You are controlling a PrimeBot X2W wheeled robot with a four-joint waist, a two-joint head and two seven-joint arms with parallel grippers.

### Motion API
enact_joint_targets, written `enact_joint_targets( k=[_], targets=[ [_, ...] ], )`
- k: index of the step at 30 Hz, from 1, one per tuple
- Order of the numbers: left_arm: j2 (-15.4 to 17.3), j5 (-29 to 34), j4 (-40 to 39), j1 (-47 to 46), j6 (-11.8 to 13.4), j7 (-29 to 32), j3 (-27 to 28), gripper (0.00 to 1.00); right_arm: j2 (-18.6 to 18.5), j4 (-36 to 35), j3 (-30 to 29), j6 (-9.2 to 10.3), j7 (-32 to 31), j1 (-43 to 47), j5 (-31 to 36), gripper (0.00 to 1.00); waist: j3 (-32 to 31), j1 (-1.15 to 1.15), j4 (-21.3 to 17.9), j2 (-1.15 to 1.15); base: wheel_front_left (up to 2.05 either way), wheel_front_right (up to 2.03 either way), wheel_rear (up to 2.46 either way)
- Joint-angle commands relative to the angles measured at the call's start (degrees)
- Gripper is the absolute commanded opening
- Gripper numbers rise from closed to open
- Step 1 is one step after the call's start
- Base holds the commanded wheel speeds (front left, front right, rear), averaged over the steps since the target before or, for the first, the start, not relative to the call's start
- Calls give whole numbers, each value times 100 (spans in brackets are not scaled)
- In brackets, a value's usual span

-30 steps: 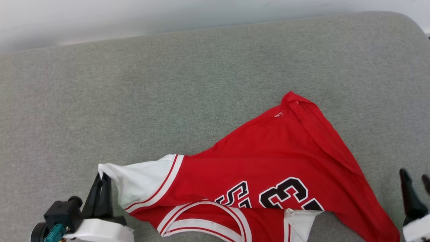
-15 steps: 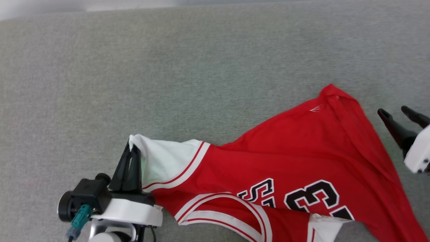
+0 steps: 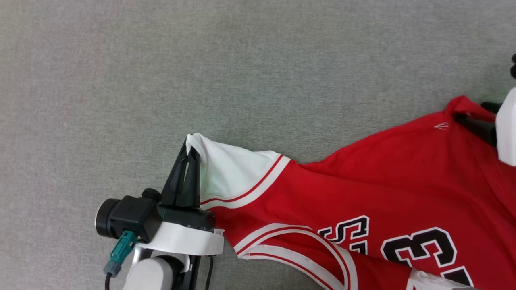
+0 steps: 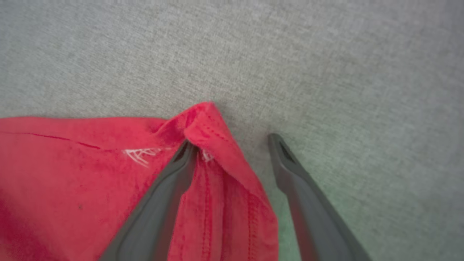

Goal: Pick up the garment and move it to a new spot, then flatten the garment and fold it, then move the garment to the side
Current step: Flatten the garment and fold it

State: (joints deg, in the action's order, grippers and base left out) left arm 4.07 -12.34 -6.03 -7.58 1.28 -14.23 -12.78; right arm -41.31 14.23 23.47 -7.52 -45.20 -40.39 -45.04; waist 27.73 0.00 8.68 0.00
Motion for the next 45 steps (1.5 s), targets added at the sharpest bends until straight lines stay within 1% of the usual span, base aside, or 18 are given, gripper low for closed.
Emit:
enact_joint_targets(
  k=[1,5,6,7,8,11,15,20,23,25,30,36,41,45],
  targets=[
    [-18,9,0,-54,30,-33,-20,0,-14,206,146,8,-160,16,-87,100,112,0,106,0,0,0,0],
    [-34,-28,72,-91,54,-63,-39,0,-38,618,555,9,-760,176,-275,100,166,0,136,0,0,0,0],
    [-35,-32,92,-96,59,-68,-39,0,-33,672,622,9,-854,186,-314,48,173,0,138,0,0,0,0],
    [-38,-35,110,-99,61,-73,-33,0,-28,708,678,9,-929,187,-330,21,173,0,139,0,0,0,0],
    [-39,-36,123,-103,60,-75,-30,0,-16,743,715,9,-979,177,-364,0,170,0,141,0,0,0,0],
    [-41,-61,182,-89,60,-86,-2,0,72,771,755,6,-957,72,-424,0,117,0,129,0,0,0,0],
    [32,-110,257,-101,61,-94,120,0,137,739,657,5,-662,-176,-469,0,-36,0,37,0,0,0,0],
    [270,-222,378,-222,138,101,439,0,276,708,515,4,-5,-556,-300,0,-353,0,-271,0,0,0,0],
    [468,-282,451,-430,192,290,677,0,431,777,490,5,504,-682,-103,0,-606,0,-506,0,0,0,0],
    [633,-311,521,-636,181,462,806,0,566,877,416,5,902,-742,14,0,-770,0,-651,0,0,0,0],
    [950,-512,828,-1382,70,847,1063,0,944,1239,237,6,1849,-897,310,0,-1149,0,-977,0,0,0,0],
    [1229,-672,1587,-2402,-112,1202,1166,0,1448,1831,11,7,2806,-1160,609,0,-1441,0,-1324,0,0,0,0],
    [1313,-632,2224,-3343,-200,1335,1037,0,1757,2324,-226,7,3443,-1512,779,0,-1500,0,-1464,0,0,0,0],
    [1369,-554,2649,-4167,-164,1229,1022,0,1883,2607,-308,7,3755,-1919,888,0,-1377,0,-1509,0,0,0,0]
  ],
)
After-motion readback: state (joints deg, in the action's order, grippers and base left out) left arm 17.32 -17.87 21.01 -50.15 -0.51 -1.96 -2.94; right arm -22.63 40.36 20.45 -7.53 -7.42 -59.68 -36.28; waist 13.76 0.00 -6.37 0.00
